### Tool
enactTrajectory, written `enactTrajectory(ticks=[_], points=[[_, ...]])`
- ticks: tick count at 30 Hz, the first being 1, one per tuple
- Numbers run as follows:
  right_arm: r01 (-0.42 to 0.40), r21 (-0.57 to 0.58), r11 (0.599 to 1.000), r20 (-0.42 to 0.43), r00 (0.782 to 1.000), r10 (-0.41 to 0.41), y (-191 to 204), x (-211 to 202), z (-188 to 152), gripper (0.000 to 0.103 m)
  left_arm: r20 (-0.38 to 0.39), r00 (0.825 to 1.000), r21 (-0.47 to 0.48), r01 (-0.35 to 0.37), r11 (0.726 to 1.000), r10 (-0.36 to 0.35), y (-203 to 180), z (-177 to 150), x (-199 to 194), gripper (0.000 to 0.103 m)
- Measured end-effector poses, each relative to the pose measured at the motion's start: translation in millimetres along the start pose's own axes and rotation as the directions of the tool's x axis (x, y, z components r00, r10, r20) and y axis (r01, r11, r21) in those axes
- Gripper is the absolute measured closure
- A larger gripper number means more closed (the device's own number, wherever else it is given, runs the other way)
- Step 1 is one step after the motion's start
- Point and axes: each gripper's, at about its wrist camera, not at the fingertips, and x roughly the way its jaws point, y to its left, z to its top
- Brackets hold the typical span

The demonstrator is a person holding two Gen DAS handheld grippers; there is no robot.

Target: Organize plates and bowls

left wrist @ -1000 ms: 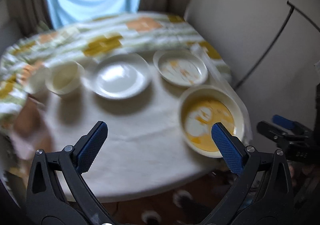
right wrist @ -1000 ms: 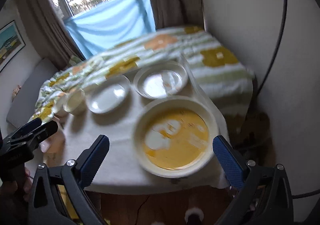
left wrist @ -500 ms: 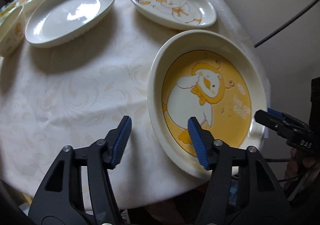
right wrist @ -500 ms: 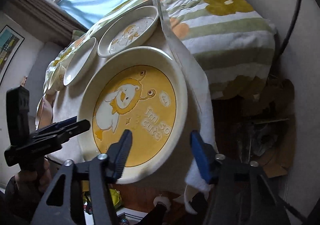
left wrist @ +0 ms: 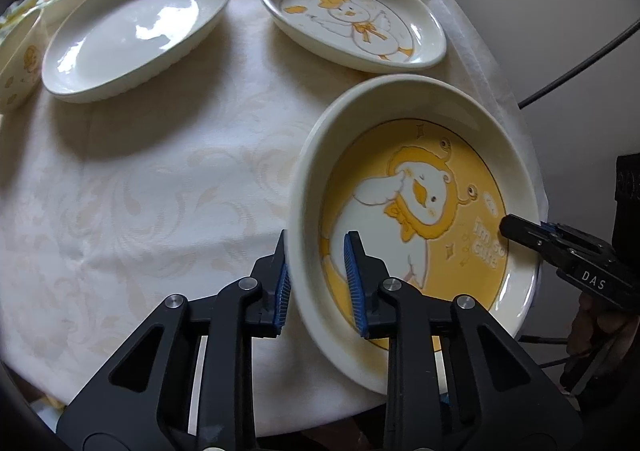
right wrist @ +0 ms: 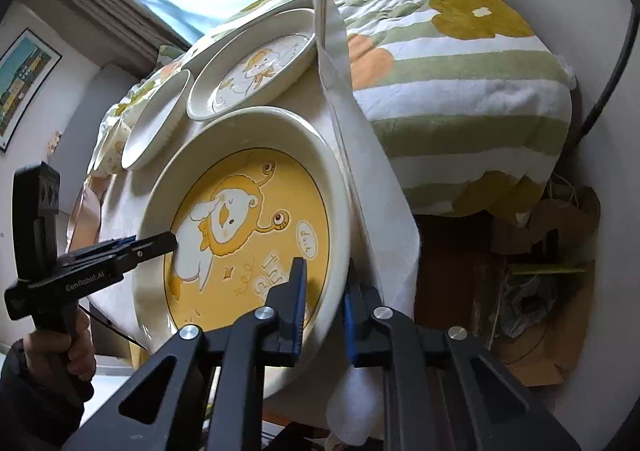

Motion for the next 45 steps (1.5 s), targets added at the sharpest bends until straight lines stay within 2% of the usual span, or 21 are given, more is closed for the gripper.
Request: enactTrajectory(ticks=[3, 9, 18, 25, 32, 38, 45], points=[[-0.003, -0.021, 1.000, -0.013, 1.000, 0.002, 2.2, 1.0, 1.0, 0.088, 0.006, 0.999, 0.013, -0.033, 0.999, 0.033, -5.5, 0.3, -0.4, 0.080], [0.013, -0.056, 0.998, -0.016, 1.000, -0.014, 4.5, -1.8, 4.3, 0.088, 0.032, 0.998, 0.031, -0.053, 0.998, 0.052, -13.7, -1.0, -12.4, 0.080], [0.005, -0.163, 0.987, 0.033, 0.999, 0.000, 40.1, -29.9, 22.7, 0.088, 0.107, 0.992, -0.029, -0.059, 0.998, 0.062, 0.4, -10.6, -69.8, 0.080], [-0.029, -0.231, 0.972, 0.078, 0.996, 0.049, 108.3, -37.9, 28.5, 0.088, 0.169, 0.982, -0.092, -0.064, 0.994, 0.078, 53.2, -32.2, -130.6, 0.080], [-0.079, -0.278, 0.957, 0.050, 0.994, 0.096, 187.0, -12.5, 20.8, 0.088, 0.178, 0.976, -0.155, -0.096, 0.983, 0.123, 132.5, -63.7, -177.8, 0.080], [-0.098, -0.292, 0.951, 0.000, 0.995, 0.102, 248.6, 28.3, 11.1, 0.088, 0.154, 0.980, -0.190, -0.097, 0.977, 0.128, 201.3, -85.9, -189.4, 0.080], [-0.079, -0.267, 0.960, -0.030, 0.997, 0.074, 282.9, 81.8, -2.7, 0.088, 0.107, 0.988, -0.185, -0.087, 0.979, 0.108, 254.5, -92.6, -159.6, 0.080]])
